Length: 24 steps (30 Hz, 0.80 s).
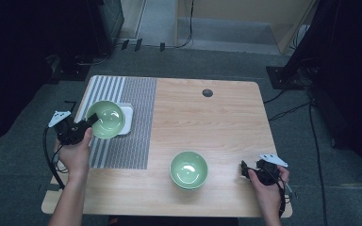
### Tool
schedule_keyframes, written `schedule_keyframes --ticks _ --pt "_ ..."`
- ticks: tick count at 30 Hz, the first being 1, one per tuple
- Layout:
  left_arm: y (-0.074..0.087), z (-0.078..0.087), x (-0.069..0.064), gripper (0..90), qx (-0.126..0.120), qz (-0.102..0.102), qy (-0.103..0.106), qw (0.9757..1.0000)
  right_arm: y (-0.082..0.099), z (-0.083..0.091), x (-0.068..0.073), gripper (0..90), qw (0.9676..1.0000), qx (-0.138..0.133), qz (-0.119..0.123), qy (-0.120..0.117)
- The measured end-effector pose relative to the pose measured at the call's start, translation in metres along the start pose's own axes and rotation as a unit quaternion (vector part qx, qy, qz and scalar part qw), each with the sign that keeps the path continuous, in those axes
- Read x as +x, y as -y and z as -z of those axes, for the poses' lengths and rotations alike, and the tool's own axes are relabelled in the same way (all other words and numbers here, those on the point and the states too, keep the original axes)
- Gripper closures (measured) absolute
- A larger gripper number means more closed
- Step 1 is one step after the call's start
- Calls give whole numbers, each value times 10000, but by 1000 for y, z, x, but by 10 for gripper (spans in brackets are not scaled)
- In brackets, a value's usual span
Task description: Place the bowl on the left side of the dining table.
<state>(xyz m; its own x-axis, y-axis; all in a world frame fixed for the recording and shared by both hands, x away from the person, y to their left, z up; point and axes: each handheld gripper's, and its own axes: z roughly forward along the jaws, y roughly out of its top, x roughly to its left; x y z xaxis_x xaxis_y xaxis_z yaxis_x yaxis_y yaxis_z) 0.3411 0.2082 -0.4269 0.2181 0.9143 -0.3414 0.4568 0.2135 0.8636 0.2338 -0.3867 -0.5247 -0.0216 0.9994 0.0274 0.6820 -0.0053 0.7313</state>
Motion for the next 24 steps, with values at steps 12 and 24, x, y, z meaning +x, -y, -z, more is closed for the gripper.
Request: schedule_keyframes --ticks 12,24 --pt "0 -20 7 841 68 27 -237 9997 0 0 0 127 10000 -4 2 -3" --pt "3 -38 14 841 250 121 -364 9990 0 0 0 127 10000 -5 3 -3"
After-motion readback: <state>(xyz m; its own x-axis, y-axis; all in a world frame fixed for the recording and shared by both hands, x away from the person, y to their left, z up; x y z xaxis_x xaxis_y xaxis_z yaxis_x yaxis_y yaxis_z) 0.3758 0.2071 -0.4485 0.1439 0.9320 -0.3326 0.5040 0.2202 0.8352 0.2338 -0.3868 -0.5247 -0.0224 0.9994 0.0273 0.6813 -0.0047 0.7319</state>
